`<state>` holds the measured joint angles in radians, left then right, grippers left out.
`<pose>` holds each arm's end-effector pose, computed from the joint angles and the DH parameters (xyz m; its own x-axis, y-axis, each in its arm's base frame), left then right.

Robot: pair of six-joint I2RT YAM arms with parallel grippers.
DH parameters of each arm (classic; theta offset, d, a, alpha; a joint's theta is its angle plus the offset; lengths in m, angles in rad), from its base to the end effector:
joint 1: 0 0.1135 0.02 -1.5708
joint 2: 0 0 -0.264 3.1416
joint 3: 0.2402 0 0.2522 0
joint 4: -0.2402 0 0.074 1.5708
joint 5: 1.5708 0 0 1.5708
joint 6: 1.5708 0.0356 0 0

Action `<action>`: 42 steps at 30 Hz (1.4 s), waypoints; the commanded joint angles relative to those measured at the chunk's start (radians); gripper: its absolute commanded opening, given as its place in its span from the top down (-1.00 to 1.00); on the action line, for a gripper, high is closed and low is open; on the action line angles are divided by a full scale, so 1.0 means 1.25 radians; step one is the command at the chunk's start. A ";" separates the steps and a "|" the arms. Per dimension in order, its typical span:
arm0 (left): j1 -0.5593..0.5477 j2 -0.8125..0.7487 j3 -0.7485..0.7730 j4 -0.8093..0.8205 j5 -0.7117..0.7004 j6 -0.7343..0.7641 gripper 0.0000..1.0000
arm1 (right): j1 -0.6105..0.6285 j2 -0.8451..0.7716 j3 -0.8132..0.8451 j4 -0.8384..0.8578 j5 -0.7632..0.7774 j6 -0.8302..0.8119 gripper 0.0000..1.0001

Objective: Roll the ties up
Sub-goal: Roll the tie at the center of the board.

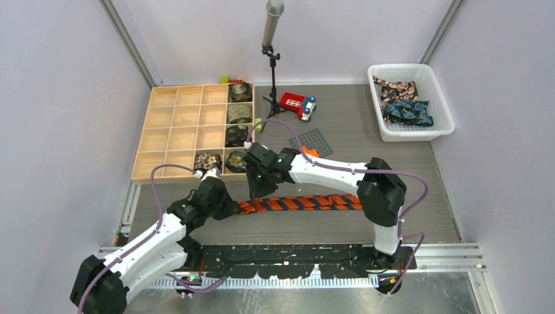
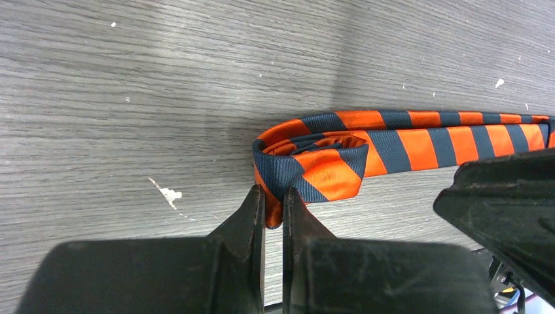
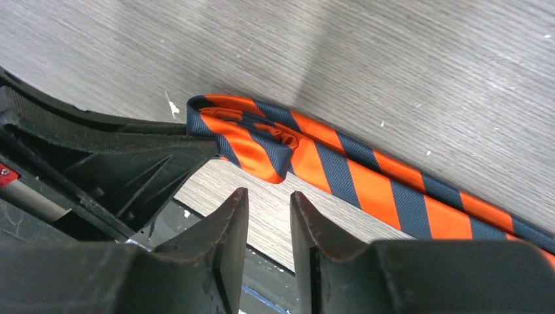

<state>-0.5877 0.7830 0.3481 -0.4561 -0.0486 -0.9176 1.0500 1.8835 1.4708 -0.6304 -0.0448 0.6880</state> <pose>0.1251 -0.0813 0.1657 -0.8129 -0.4115 -0.4120 -0.1929 0.8579 -0.4763 0.2001 0.3520 0.2267 -0.8895 -0.2757 -0.3644 -0.4051 0.8448 0.3496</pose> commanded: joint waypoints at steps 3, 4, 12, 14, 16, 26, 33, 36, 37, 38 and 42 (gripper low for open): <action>0.002 0.017 0.048 -0.029 -0.023 0.000 1.00 | 0.013 0.024 0.023 0.043 -0.053 0.030 0.47; 0.002 0.018 0.052 -0.034 -0.024 0.002 1.00 | 0.013 0.033 0.024 0.053 -0.061 0.033 0.50; 0.002 0.017 0.107 -0.095 -0.035 0.016 1.00 | 0.014 0.098 0.028 0.116 -0.101 0.066 0.60; 0.002 0.015 0.116 -0.105 -0.035 0.017 1.00 | 0.014 0.108 0.031 0.126 -0.102 0.071 0.61; 0.002 0.012 0.126 -0.117 -0.035 0.020 1.00 | 0.013 0.119 0.037 0.132 -0.106 0.075 0.61; 0.001 0.030 0.205 -0.184 -0.040 0.037 1.00 | 0.014 0.139 0.062 0.180 -0.141 0.104 0.61; 0.001 0.071 0.259 -0.202 -0.022 0.071 1.00 | 0.013 0.140 0.068 0.219 -0.163 0.121 0.62; 0.001 0.100 0.255 -0.187 -0.010 0.080 1.00 | 0.014 0.141 0.057 0.238 -0.168 0.127 0.62; 0.002 0.111 0.249 -0.180 -0.006 0.082 1.00 | 0.014 0.142 0.051 0.244 -0.169 0.130 0.62; 0.002 0.119 0.244 -0.169 -0.002 0.082 1.00 | 0.013 0.144 0.046 0.251 -0.171 0.132 0.62; 0.001 0.153 0.224 -0.128 0.022 0.084 1.00 | 0.013 0.149 0.027 0.273 -0.176 0.140 0.62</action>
<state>-0.5865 0.9428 0.6338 -0.7105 -0.0921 -0.8253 1.0630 2.0750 1.5066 -0.3962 -0.2241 0.8322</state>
